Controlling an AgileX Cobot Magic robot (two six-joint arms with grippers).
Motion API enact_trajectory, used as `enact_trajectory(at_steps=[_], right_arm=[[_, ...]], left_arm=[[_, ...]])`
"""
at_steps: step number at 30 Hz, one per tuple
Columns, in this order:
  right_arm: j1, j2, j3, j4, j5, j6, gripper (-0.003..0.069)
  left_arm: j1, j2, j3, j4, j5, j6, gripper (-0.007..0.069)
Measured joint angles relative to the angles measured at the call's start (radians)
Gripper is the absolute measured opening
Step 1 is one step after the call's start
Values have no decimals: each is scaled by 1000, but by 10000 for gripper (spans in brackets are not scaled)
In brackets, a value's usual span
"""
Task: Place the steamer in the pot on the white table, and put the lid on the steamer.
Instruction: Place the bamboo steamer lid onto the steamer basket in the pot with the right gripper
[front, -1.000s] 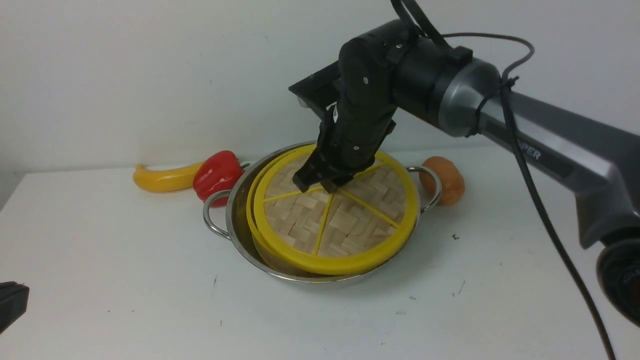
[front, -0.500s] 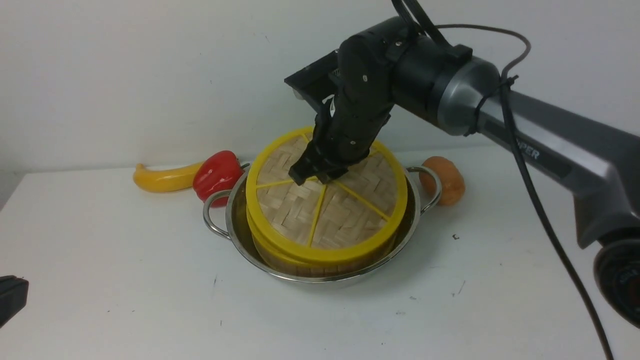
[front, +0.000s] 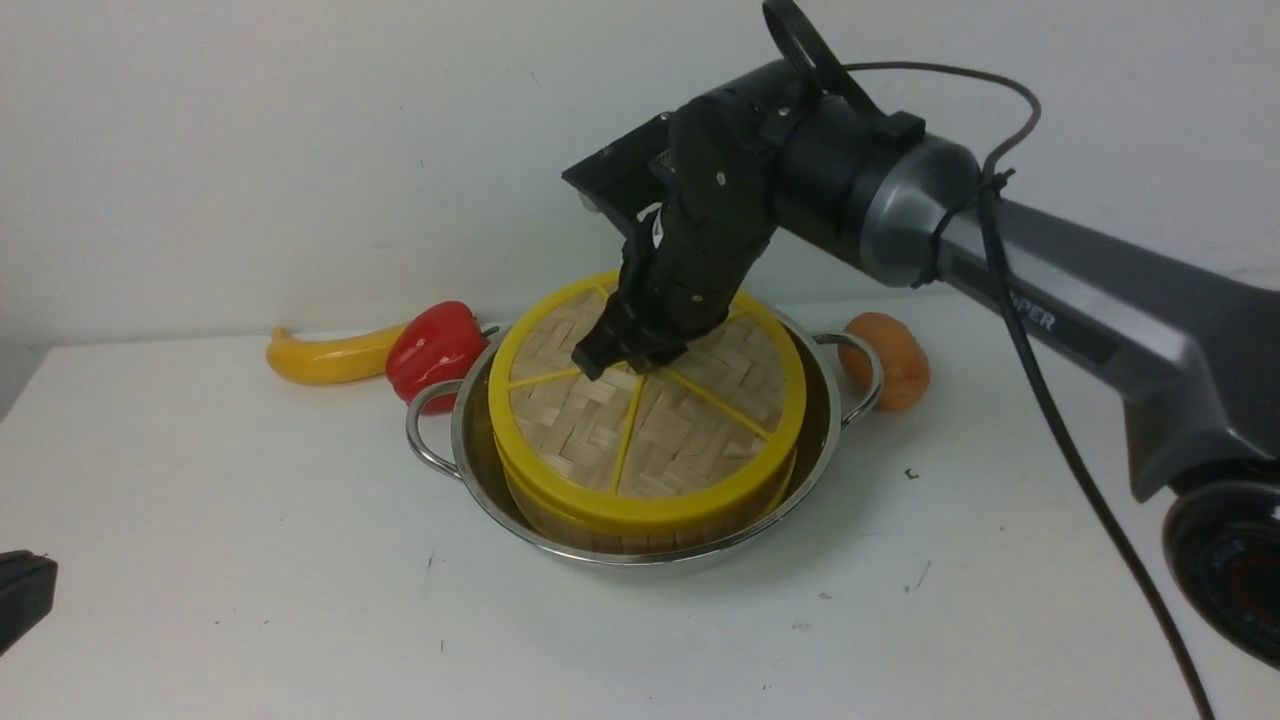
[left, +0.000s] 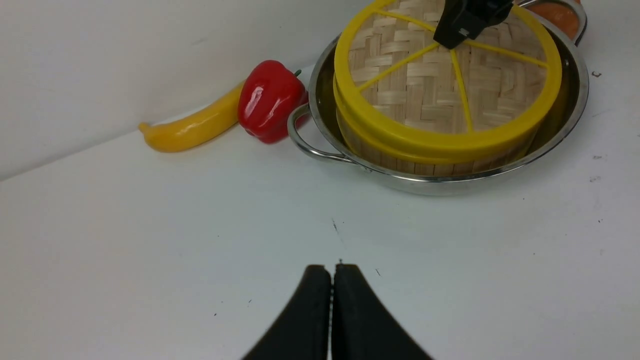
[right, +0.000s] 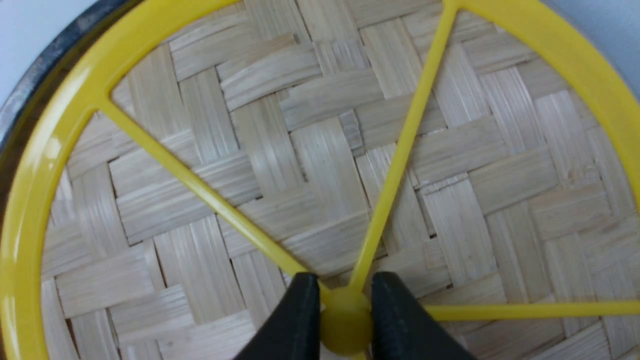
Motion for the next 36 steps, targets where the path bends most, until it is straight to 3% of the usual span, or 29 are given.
enact_trajectory(at_steps=[36], right_arm=[[0,31,-9,5,-64,-35,142]], left_arm=[[0,0,0,0,-1,0,0]])
